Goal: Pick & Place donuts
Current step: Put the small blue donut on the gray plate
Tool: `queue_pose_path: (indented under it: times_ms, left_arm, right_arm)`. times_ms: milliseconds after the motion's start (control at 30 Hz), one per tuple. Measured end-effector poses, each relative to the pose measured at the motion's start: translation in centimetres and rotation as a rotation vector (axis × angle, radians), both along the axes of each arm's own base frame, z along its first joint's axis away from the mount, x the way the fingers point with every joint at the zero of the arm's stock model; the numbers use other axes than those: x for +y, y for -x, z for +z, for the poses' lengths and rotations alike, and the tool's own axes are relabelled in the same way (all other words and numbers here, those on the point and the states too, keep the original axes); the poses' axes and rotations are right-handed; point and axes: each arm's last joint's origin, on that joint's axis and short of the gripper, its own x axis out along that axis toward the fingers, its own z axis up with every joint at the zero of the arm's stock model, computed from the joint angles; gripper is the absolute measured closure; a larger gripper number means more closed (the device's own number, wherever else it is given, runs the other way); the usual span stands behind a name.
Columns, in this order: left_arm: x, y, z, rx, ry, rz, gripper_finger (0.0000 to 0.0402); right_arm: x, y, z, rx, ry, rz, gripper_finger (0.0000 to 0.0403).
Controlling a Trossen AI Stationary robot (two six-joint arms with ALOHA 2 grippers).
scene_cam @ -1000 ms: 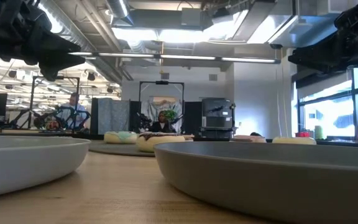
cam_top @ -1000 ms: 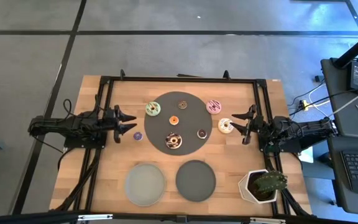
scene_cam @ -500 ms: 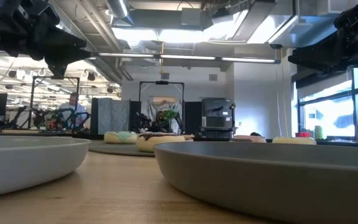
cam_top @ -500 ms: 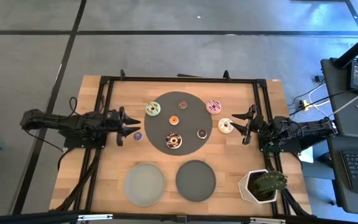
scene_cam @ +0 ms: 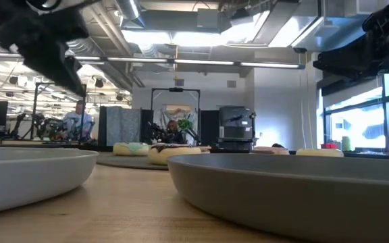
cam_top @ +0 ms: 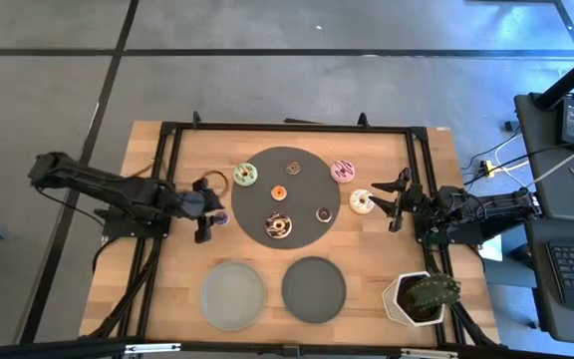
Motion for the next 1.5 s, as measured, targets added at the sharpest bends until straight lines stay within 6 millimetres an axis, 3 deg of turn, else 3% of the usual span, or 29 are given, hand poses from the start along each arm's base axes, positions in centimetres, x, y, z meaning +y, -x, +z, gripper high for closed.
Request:
queue_pose_path:
  times_ms: [367,733,1000,1367,1500]
  left_arm:
    - [-1.1,-2.2,-4.2,0.270,-0.033,0.011,0.0259]
    - [-1.2,-2.9,-6.4,0.390,-0.059,0.049,0.0259]
    - [-1.2,-3.0,-7.0,0.421,-0.069,0.051,0.0270]
    - [-1.2,-3.1,-6.9,0.421,-0.068,0.050,0.0346]
    - [-1.6,-4.2,-5.5,0.393,-0.015,0.026,0.0367]
  right_arm:
    - [0.0,0.0,0.0,0.000,-0.002,0.001,0.0220]
    - [0.0,0.0,0.0,0.000,-0.001,0.000,0.0220]
    - [0.0,0.0,0.0,0.000,-0.001,0.001,0.0220]
    - [0.0,0.0,0.0,0.001,0.002,0.000,0.0220]
    - [0.0,0.0,0.0,0.001,0.002,0.000,0.0220]
